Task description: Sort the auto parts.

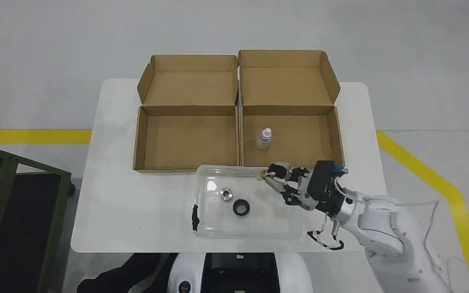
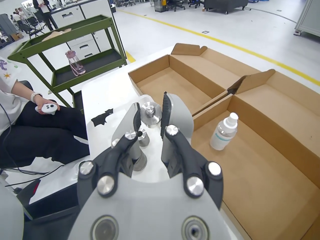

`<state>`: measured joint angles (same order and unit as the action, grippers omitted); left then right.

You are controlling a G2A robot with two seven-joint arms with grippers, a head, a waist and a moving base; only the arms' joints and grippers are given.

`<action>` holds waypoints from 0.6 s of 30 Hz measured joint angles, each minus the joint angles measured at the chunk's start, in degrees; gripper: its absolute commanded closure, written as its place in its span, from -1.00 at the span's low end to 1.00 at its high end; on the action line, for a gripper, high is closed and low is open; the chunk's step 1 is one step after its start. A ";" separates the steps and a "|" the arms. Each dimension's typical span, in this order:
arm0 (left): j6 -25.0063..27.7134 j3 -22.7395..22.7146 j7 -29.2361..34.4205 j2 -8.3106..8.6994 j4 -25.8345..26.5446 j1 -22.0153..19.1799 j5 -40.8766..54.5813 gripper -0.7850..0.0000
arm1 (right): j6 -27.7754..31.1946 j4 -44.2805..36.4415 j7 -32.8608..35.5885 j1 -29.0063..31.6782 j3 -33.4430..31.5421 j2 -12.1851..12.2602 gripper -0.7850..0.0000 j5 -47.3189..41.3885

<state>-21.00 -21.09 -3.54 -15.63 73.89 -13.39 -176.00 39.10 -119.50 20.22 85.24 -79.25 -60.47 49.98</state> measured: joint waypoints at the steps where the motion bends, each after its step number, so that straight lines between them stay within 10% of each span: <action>1: 0.00 0.00 0.00 0.00 0.00 0.00 0.00 -1.00 | -0.15 0.43 0.04 0.00 0.32 -0.01 1.00 0.20; 18: 0.00 0.00 0.00 0.00 0.00 0.00 0.00 -1.00 | -5.73 12.31 -0.30 -9.22 4.25 -0.66 1.00 6.60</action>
<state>-21.00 -21.09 -3.54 -15.63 73.89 -13.39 -176.00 33.37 -107.18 19.92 76.02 -75.00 -61.13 56.58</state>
